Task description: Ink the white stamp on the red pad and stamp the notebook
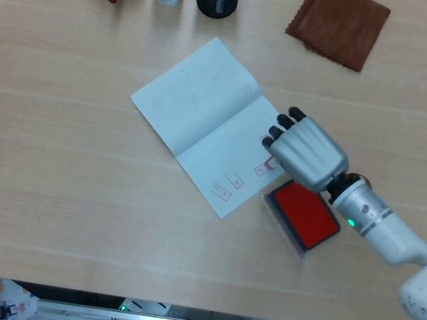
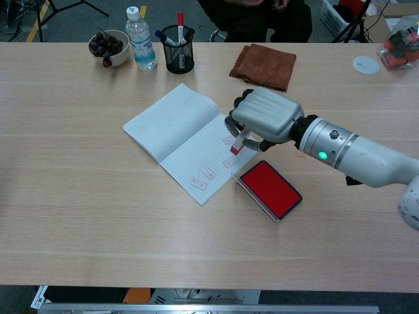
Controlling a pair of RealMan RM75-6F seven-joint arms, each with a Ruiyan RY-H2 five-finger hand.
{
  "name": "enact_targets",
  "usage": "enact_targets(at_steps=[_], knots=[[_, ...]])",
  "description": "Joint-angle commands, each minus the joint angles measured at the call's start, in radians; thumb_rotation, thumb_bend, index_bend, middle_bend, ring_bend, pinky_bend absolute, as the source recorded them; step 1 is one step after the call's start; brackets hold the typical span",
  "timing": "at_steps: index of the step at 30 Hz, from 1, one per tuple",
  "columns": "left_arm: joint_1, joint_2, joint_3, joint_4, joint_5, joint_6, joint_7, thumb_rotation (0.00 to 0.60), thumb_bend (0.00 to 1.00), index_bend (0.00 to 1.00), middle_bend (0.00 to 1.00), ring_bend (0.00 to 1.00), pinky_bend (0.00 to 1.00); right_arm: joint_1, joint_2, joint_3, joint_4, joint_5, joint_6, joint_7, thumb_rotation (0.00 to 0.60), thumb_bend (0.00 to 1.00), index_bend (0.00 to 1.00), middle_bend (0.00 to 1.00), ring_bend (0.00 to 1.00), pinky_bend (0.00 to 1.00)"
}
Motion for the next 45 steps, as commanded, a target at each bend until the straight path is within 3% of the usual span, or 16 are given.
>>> enact_targets(at_steps=[1, 20, 45], knots=[[0.002, 0.0, 0.001, 0.003, -0.002, 0.0, -0.002, 0.6, 0.28, 0.22, 0.18, 0.22, 0.13, 0.026, -0.043, 0.018, 0.033, 0.029, -0.025, -0.029, 0.6, 0.38, 0.75, 0.53, 0.32, 0.29], [0.009, 0.002, 0.004, 0.023, -0.018, -0.01, -0.023, 0.6, 0.28, 0.21, 0.18, 0.22, 0.13, 0.109, -0.215, 0.034, 0.225, 0.116, -0.098, -0.089, 0.6, 0.38, 0.75, 0.53, 0.32, 0.29], [0.016, -0.001, 0.005, 0.037, -0.022, -0.009, -0.038, 0.6, 0.28, 0.2, 0.16, 0.22, 0.13, 0.126, -0.252, 0.014, 0.276, 0.142, -0.087, -0.102, 0.6, 0.38, 0.75, 0.53, 0.32, 0.29]])
